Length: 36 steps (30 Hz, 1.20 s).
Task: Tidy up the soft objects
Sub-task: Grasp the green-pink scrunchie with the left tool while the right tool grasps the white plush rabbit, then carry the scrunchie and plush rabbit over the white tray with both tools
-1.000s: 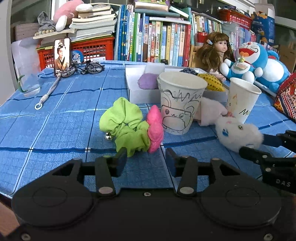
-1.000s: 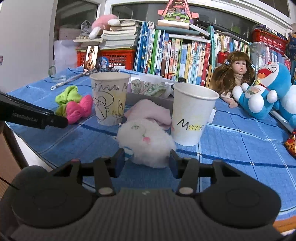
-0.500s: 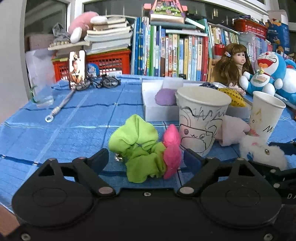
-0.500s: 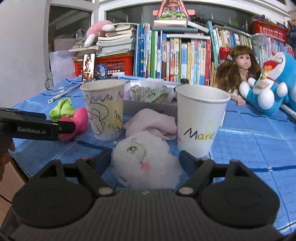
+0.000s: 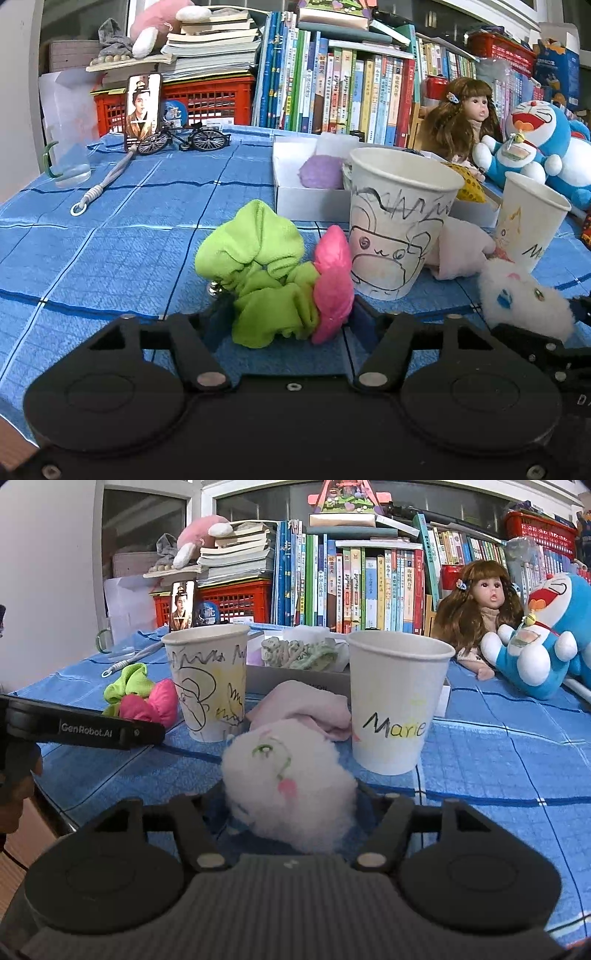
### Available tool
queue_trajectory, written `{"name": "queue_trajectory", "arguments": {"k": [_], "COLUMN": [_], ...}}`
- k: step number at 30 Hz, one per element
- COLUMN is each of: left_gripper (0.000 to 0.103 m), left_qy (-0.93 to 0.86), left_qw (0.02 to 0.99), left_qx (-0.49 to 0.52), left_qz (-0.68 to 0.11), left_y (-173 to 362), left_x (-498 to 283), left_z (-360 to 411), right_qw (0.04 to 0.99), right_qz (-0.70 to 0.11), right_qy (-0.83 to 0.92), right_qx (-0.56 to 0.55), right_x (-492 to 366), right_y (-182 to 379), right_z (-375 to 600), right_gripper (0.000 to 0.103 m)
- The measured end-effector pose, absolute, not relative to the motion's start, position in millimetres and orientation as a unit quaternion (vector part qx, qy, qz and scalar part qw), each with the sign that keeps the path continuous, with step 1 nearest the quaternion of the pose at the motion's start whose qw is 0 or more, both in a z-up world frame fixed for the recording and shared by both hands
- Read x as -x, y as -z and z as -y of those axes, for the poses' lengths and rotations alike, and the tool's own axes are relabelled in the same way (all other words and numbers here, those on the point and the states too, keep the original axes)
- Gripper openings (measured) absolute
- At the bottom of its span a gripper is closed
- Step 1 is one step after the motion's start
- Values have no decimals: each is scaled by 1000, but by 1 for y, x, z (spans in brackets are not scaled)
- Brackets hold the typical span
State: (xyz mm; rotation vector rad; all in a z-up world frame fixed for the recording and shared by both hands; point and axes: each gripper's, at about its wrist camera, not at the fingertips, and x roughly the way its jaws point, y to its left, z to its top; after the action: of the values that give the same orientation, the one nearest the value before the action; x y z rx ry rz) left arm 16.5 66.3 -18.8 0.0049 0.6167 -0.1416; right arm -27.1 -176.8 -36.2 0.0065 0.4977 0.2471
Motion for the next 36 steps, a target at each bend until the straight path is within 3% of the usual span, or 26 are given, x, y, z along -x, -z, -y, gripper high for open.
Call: {"name": "queue_trajectory", "arguments": {"k": [4, 7, 36], "left_gripper": [46, 44, 42], "left_qy": [65, 63, 77], "left_qw": [950, 950, 963], "left_qx": [11, 18, -14], "left_qz": [-305, -305, -259], "left_y": [16, 13, -62], "left_x": [-16, -16, -6], "left_z": [-69, -71, -64], "right_qw": [962, 963, 974], "right_qz": [-243, -241, -184], "right_qy": [-123, -122, -135], "right_qx": [-2, -3, 2], "right_x": [29, 30, 43], "right_y": [36, 33, -30], "right_z": [177, 177, 186], "right_gripper": [68, 67, 67]}}
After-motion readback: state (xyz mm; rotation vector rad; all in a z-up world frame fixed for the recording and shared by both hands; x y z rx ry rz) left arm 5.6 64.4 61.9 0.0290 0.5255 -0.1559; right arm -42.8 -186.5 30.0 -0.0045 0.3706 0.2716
